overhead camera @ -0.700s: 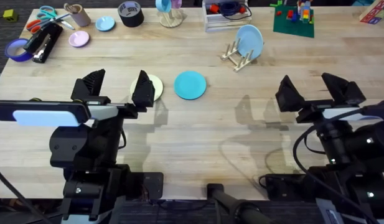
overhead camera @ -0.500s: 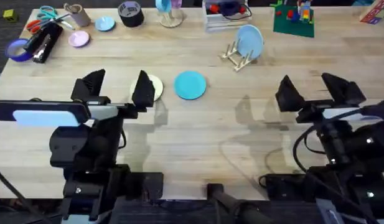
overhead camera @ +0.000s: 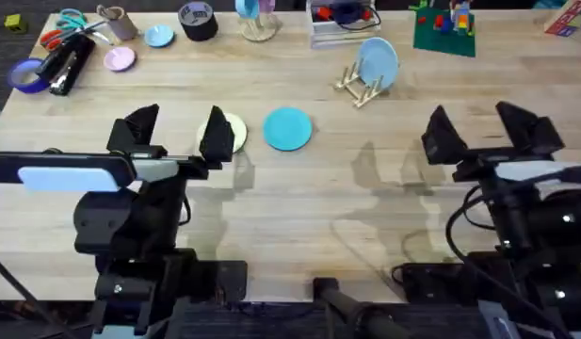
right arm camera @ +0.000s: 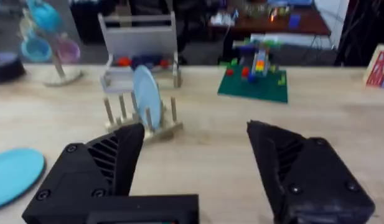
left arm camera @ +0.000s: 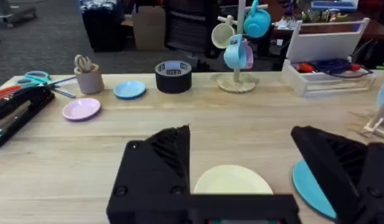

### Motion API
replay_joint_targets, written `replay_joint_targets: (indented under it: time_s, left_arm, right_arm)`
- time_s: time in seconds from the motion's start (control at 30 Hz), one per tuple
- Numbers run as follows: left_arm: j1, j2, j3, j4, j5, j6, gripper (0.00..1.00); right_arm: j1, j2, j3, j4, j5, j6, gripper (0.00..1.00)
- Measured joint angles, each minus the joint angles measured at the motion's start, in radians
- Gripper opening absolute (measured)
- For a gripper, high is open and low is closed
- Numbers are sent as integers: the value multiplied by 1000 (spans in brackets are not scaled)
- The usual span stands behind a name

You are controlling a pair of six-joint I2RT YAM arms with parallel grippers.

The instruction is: Pick up the plates from the table one by one and place each into a slot on the dish rack.

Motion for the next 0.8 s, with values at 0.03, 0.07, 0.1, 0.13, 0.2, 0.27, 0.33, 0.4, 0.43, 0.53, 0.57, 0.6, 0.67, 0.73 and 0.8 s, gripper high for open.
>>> replay_joint_targets:
  time_s: [0.03,0.07,0.1,0.13,0.2,0.27,0.33,0.4,0.43,0.53,0.57,0.6,0.67,0.73,0.8]
  left_arm:
    - [0,0,5,-1,0,0,993]
    - [0,0,13,-3,0,0,993]
    - [0,0,23,-3,0,0,993]
    - [0,0,38,-5,0,0,993]
    - [0,0,73,-15,0,0,993]
    - [0,0,113,-42,-1,0,992]
    - [0,3,162,-100,-8,-1,993]
    - [0,23,217,-166,-15,0,993]
    - [0,36,242,-195,-18,-1,993]
    - [0,98,340,-297,-31,0,992]
    - [0,120,371,-329,-33,-1,992]
    - [0,149,410,-370,-35,-1,993]
    - [0,208,482,-447,-38,-1,993]
    - [0,278,557,-523,-39,-1,992]
    - [0,346,624,-584,-41,-1,993]
  right_arm:
    - [0,0,0,14,0,0,995]
    - [0,0,2,19,0,0,993]
    - [0,0,4,19,0,0,993]
    - [0,0,8,14,0,0,993]
    - [0,0,28,0,0,0,994]
    - [0,1,65,-24,0,0,994]
    - [0,1,116,-58,0,0,994]
    - [0,10,178,-99,0,0,994]
    - [0,20,207,-119,0,0,994]
    - [0,72,304,-207,0,0,994]
    - [0,91,330,-233,0,0,994]
    - [0,116,363,-268,0,0,994]
    - [0,170,423,-331,0,0,995]
    - [0,231,485,-391,-1,0,995]
    - [0,294,546,-447,-3,0,995]
